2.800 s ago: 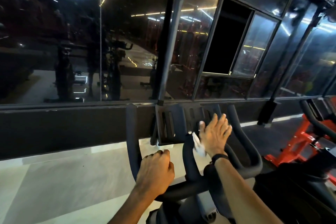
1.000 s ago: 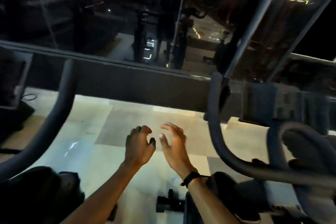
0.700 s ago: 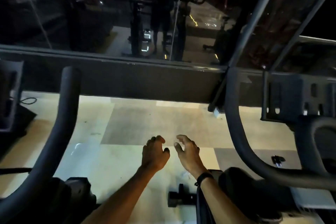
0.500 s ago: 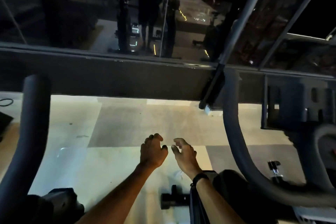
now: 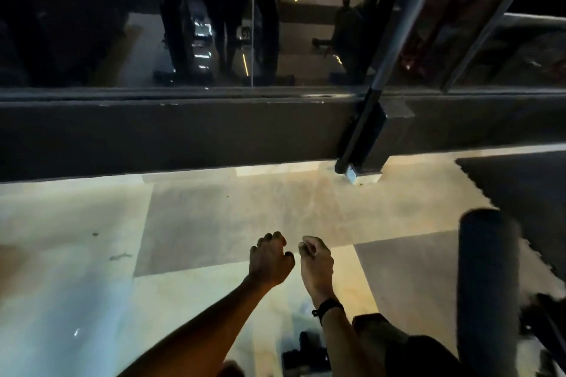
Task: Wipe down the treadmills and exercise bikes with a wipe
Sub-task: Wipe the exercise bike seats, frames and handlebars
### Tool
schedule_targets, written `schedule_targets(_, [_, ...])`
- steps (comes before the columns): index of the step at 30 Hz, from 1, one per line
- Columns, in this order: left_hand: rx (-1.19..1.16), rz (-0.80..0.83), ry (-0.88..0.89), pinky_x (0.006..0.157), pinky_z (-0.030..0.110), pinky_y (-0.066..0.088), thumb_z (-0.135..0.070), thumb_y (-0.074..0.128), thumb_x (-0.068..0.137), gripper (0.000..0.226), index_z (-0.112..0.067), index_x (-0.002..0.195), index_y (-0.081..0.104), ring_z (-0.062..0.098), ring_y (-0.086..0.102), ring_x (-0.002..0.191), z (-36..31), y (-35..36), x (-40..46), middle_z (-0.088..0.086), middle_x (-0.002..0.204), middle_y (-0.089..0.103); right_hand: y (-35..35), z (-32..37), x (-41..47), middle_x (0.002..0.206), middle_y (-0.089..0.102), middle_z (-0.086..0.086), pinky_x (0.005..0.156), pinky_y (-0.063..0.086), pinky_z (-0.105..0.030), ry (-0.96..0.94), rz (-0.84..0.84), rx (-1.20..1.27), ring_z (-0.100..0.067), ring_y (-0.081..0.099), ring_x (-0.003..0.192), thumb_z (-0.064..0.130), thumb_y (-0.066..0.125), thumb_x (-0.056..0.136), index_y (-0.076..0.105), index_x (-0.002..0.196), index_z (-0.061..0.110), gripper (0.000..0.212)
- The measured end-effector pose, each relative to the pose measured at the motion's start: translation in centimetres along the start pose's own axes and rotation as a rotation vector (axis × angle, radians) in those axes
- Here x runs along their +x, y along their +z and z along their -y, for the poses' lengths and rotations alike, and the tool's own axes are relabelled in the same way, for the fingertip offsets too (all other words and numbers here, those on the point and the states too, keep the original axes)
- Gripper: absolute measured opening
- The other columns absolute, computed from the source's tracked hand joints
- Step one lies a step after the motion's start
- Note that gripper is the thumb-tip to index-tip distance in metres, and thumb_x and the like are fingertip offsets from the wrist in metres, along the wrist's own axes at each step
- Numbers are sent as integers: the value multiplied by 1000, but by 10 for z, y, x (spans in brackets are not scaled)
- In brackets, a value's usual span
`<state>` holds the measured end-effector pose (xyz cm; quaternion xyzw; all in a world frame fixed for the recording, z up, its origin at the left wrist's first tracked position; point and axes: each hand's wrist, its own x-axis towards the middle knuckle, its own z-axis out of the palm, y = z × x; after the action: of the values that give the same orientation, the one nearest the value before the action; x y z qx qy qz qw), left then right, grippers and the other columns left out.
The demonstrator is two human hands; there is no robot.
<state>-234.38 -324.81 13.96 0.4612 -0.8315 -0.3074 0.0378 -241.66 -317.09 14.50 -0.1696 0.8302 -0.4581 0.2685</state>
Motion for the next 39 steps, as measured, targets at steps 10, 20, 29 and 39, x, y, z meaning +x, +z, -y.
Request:
schedule_targets(10, [-19, 397, 102, 97, 35, 40, -25, 57, 89, 29, -17, 117, 57, 23, 55, 116, 14, 52, 120, 2, 123, 60, 13, -57, 110, 120, 69, -4, 102, 43, -49, 319, -182, -97, -31, 61, 116, 14, 57, 98, 68, 110, 22, 18])
schedule_targets(20, [175, 698, 212, 101, 38, 35, -34, 54, 92, 45, -19, 134, 51, 28, 49, 127, 100, 157, 241, 5, 134, 55, 79, -160, 182, 125, 66, -7, 97, 44, -34, 576, 78, -244, -26, 59, 118, 32, 48, 99, 65, 124, 18, 34])
schedule_targets(29, [335, 905, 294, 110, 39, 24, -36, 55, 96, 62, -22, 152, 33, 29, 33, 140, 165, 371, 293, 3, 156, 34, 150, -394, 274, 145, 50, -16, 113, 34, -42, 810, 218, -190, -32, 45, 136, 37, 50, 100, 50, 143, 12, 49])
schedule_targets(39, [469, 1100, 327, 114, 41, 22, -36, 53, 98, 66, -23, 156, 26, 31, 28, 144, 237, 530, 304, 6, 163, 21, 195, -593, 343, 168, -4, -10, 119, 23, -42, 805, 394, -332, -32, 17, 151, 35, 49, 104, 25, 157, 11, 63])
